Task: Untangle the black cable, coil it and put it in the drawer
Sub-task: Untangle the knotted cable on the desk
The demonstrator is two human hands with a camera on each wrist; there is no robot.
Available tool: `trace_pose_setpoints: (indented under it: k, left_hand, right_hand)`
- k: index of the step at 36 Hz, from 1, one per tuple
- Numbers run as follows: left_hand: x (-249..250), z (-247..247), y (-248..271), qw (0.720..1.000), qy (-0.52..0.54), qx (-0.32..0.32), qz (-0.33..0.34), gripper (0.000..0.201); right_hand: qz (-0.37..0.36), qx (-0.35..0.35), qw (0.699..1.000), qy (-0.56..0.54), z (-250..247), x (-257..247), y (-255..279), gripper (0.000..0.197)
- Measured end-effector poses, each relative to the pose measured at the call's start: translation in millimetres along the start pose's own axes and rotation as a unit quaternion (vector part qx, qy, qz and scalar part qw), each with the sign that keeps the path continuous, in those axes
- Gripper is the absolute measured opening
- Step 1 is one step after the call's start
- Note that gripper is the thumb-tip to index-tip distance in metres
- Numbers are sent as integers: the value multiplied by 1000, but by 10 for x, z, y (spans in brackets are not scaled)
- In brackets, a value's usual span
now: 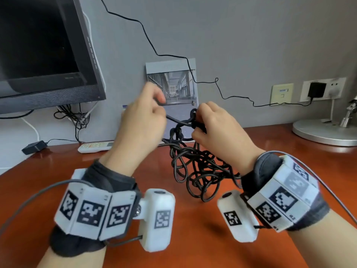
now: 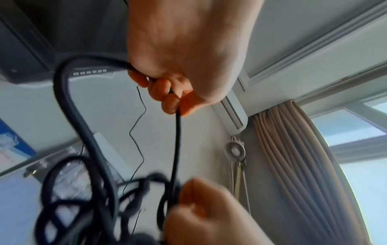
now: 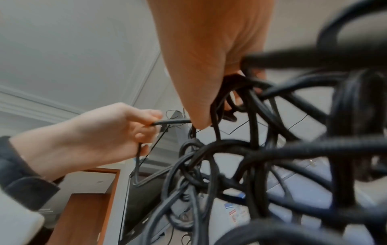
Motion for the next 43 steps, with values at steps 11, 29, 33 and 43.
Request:
trace_pose_setpoints:
  k: [11, 29, 33, 43]
  left_hand:
    - [-410, -530, -104, 989, 55, 78, -111, 30]
    - [152, 583, 219, 927, -350, -91, 103, 21]
    - [183, 426, 161, 944, -306, -34, 121, 10]
    - [109, -580, -14, 963, -228, 128, 65, 16]
  right_hand:
    - [66, -40, 996, 44, 110, 307, 29, 19]
    - [46, -15, 995, 84, -55, 66, 41, 13]
    - [36, -9, 995, 95, -58, 52, 47, 12]
    - [104, -57, 987, 108, 62, 412, 64, 22]
Point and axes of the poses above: each hand's wrist, its own y-axis away from the middle knuckle, its own z-axis out of the palm, x = y × z, the point moved 10 cm from there along -y, towards the middle knuckle, and after that the axes turned 8 degrees about y, right-handed, at the moved point
